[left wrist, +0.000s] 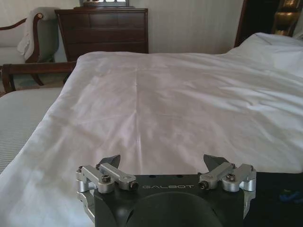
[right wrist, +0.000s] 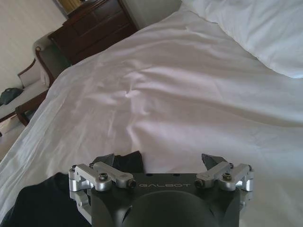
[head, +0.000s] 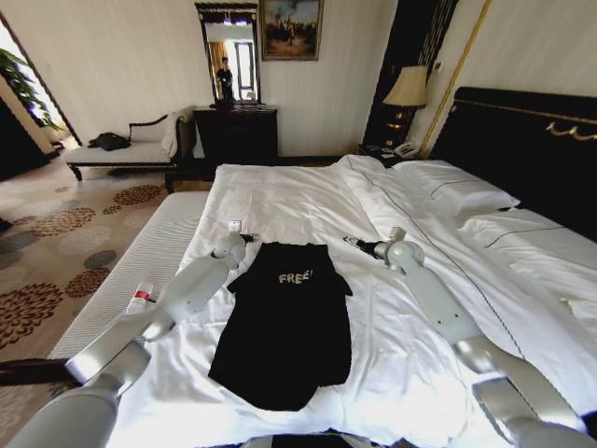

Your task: Fold the clothes on the bed.

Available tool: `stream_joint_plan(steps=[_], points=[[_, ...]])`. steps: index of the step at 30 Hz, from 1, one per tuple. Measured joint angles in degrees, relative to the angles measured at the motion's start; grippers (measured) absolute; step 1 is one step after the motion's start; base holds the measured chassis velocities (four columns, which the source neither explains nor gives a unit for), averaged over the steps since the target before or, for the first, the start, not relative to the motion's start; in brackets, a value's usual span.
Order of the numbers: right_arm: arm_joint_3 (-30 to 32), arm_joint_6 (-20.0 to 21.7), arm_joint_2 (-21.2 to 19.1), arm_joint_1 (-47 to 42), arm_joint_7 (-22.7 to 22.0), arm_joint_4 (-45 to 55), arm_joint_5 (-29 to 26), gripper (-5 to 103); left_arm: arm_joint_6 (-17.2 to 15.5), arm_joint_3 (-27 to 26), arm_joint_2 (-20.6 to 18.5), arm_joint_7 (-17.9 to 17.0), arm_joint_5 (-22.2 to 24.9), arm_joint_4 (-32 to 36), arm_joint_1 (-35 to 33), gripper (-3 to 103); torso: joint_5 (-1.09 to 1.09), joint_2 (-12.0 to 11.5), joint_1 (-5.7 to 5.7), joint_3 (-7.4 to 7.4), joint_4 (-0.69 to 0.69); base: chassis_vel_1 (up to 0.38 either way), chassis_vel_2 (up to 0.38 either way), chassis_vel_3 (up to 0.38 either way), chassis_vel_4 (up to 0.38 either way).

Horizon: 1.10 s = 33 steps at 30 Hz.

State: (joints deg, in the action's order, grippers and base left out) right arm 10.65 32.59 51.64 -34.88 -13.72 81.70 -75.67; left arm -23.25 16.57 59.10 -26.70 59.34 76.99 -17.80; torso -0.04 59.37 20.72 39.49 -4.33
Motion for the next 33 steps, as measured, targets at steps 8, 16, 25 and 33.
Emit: stream_joint_plan(steps=[8,16,25,33], points=[[9.1,-1.5,-3.1,-19.0,0.3,18.7,2.5,100,2.5,-17.0,-14.9,2.2,-2.2,21.5,-25.7,100,-0.02,0.0,-0.02,0.0,0.1,-0.002,-0.011,-0.004,0.006],[22.3,-1.2,-1.5,-38.1,0.2,29.0,2.8,100,5.8,-26.7,-17.1,3.5,-6.5,33.0,-42.9,100,0.06,0.0,-0.02,-0.01,-0.05,0.005,0.004,0.001,0.007],[31.5,-1.2,-0.4,-51.1,2.8,35.9,4.6,100,9.5,-34.9,-16.0,6.2,-7.7,38.8,-56.0,100,0.0,0.0,0.0,0.0,0.02,0.0,0.0,0.0,0.0],[35.3,-7.1,3.6,-66.2,7.7,42.4,18.9,100,11.9,-43.4,-10.0,11.1,-14.5,41.7,-70.8,100,-0.01,0.0,-0.01,0.0,0.0,0.0,0.0,0.0,0.0]])
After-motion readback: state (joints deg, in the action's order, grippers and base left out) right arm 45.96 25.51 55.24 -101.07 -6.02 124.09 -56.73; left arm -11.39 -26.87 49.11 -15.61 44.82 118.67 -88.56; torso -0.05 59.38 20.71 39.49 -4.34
